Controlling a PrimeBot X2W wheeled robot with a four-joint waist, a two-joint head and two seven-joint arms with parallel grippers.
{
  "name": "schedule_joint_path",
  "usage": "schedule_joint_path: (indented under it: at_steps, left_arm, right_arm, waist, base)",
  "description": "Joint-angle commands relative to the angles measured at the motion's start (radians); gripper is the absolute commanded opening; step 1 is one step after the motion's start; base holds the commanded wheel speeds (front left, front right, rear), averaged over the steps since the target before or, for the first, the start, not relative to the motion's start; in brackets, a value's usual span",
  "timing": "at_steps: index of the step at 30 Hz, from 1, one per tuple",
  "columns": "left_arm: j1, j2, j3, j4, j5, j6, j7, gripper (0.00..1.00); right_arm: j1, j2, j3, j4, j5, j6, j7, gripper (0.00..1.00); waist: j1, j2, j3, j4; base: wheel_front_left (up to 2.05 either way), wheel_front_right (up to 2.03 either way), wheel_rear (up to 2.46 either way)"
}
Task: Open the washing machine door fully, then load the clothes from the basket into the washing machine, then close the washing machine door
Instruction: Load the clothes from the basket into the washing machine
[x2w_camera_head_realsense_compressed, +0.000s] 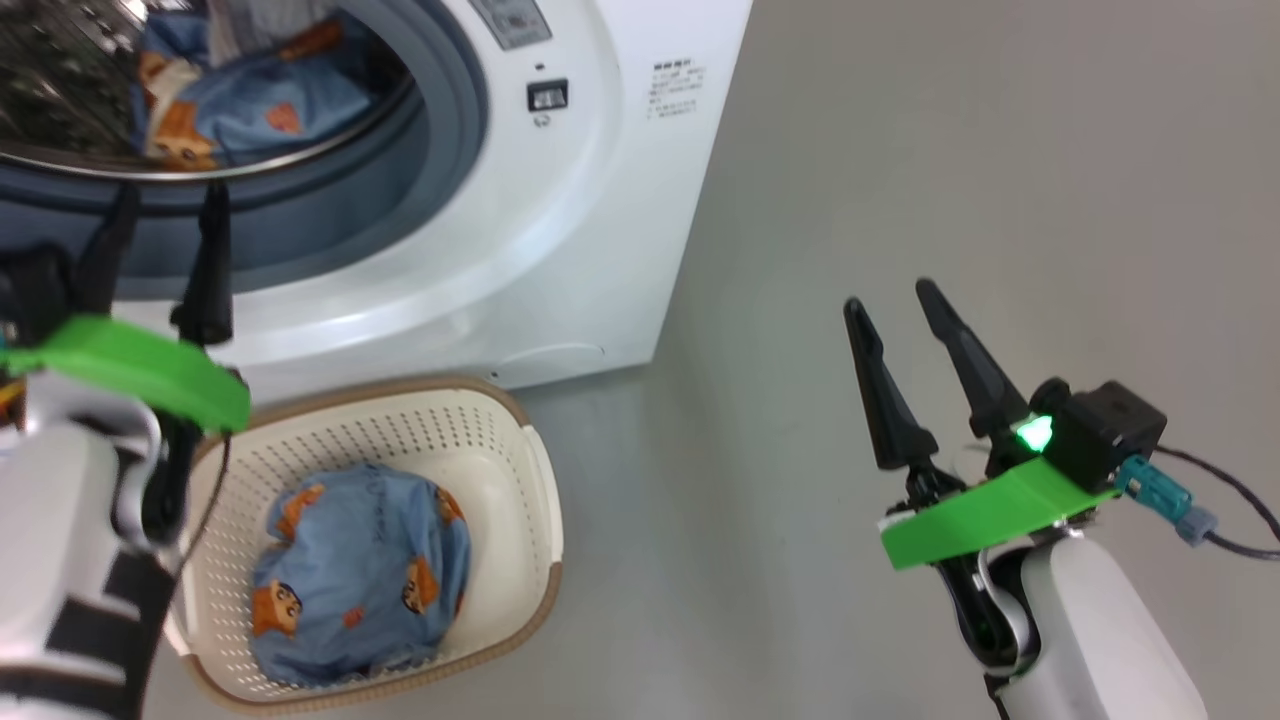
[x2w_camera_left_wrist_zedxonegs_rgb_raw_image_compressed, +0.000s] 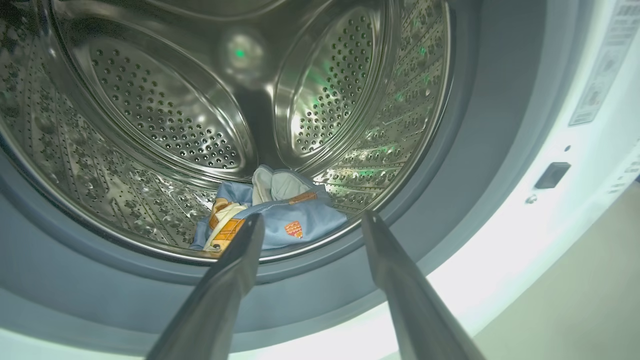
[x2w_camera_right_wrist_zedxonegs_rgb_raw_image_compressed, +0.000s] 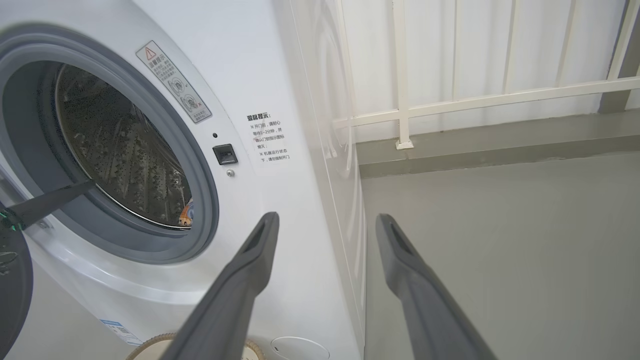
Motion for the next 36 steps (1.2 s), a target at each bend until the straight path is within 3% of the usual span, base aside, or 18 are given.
schedule_joint_path:
  at_steps: [1, 11, 20, 28, 36]
  left_arm:
    - [0.053, 0.047, 0.054, -0.075, 0.011, 0.014, -0.006, 1.00]
    - [0.320, 0.023, 0.129, -0.294, 0.037, 0.053, -0.006, 1.00]
    - [0.533, -0.037, 0.183, -0.427, 0.073, 0.077, -0.006, 1.00]
    - [0.676, -0.096, 0.245, -0.498, 0.107, 0.069, -0.006, 1.00]
    - [0.718, -0.138, 0.281, -0.531, 0.154, 0.056, -0.006, 1.00]
  right_arm:
    - [0.034, -0.003, 0.019, -0.015, -0.005, 0.002, -0.005, 1.00]
    - [0.075, -0.033, 0.026, -0.002, 0.011, 0.002, -0.005, 1.00]
    - [0.117, -0.064, 0.028, 0.012, 0.027, 0.002, -0.005, 1.00]
    - [0.143, -0.089, 0.026, 0.014, 0.036, 0.002, -0.005, 1.00]
    - [0.151, -0.097, 0.021, 0.014, 0.039, 0.002, -0.005, 1.00]
  waist:
    - [0.0000, 0.0000, -0.061, 0.032]
    - [0.0000, 0.0000, -0.157, 0.077]
    - [0.0000, 0.0000, -0.242, 0.136]
    - [0.0000, 0.0000, -0.274, 0.178]
    - [0.0000, 0.0000, -0.287, 0.199]
  base:
    - [0.00, 0.00, 0.00]
    - [0.00, 0.00, 0.00]
    - [0.00, 0.00, 0.00]
    - [0.00, 0.00, 0.00]
    - [0.00, 0.00, 0.00]
